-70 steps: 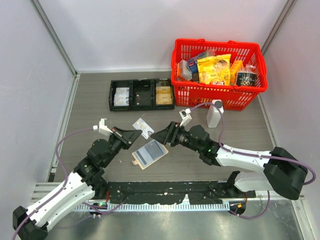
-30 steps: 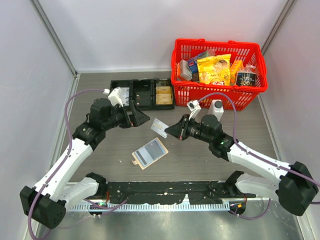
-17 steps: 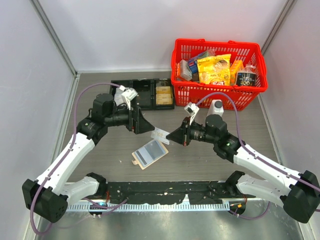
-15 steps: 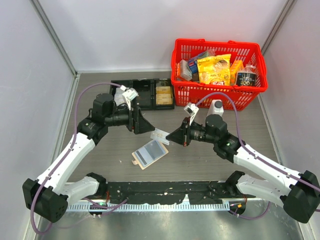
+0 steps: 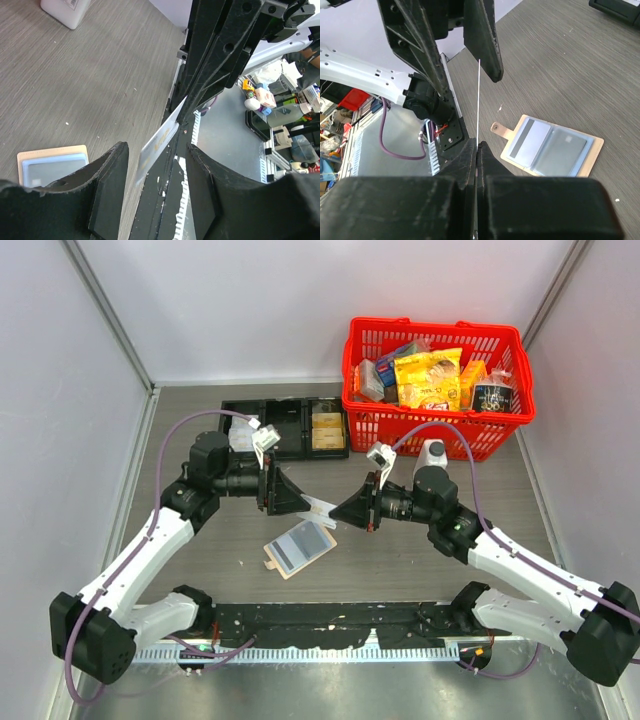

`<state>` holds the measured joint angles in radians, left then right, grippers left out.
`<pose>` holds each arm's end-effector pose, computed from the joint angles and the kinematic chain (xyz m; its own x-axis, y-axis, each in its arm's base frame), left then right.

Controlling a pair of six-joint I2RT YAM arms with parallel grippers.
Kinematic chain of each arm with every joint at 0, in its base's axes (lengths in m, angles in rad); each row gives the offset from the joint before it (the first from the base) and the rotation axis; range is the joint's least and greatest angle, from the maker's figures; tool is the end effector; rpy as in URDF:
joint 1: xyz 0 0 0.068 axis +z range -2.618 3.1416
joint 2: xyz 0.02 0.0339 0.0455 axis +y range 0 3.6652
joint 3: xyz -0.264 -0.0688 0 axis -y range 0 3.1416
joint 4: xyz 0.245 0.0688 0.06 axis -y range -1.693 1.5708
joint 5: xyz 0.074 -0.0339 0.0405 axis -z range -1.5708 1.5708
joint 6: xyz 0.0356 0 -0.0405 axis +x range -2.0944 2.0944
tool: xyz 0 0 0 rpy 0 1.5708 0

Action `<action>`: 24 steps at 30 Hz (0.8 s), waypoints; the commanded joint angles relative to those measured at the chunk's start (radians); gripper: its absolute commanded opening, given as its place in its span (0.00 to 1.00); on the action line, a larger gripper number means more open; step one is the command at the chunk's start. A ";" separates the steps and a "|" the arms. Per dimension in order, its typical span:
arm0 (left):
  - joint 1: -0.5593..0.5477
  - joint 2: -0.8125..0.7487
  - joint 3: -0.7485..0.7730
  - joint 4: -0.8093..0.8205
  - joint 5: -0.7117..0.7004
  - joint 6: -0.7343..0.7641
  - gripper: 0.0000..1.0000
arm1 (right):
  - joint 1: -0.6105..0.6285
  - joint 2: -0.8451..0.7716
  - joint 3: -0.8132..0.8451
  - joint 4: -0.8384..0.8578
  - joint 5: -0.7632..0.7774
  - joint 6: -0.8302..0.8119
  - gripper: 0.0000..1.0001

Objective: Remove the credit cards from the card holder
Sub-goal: Place the credit card in the storage box.

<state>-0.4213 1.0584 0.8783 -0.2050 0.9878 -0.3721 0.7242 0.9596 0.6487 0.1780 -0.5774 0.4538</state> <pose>0.1969 -0.1208 0.3236 -0.6579 0.0755 -0.7493 0.7428 0.2291 -0.6291 0.1542 0.1623 0.2981 -0.5102 0.0391 -0.8592 -0.8197 0.2804 0.4995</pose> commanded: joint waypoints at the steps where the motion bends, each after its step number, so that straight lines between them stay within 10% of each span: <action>1: 0.004 0.002 -0.002 0.062 0.034 0.018 0.51 | -0.002 -0.019 0.051 0.071 -0.026 -0.010 0.01; 6: 0.004 -0.003 -0.004 0.064 0.048 0.019 0.38 | 0.000 -0.013 0.039 0.081 -0.021 -0.006 0.01; 11: 0.009 0.000 -0.004 0.061 0.048 0.022 0.00 | -0.003 -0.005 0.035 0.081 -0.021 -0.007 0.01; 15: 0.029 0.006 0.001 0.052 0.028 0.022 0.00 | -0.003 -0.004 0.034 0.060 0.014 -0.012 0.03; 24: 0.130 -0.009 0.024 -0.028 -0.272 0.056 0.00 | -0.016 0.001 0.081 -0.158 0.160 -0.061 0.69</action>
<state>-0.3359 1.0649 0.8772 -0.1974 0.9272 -0.3542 0.7128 0.9627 0.6613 0.1272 -0.4980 0.4355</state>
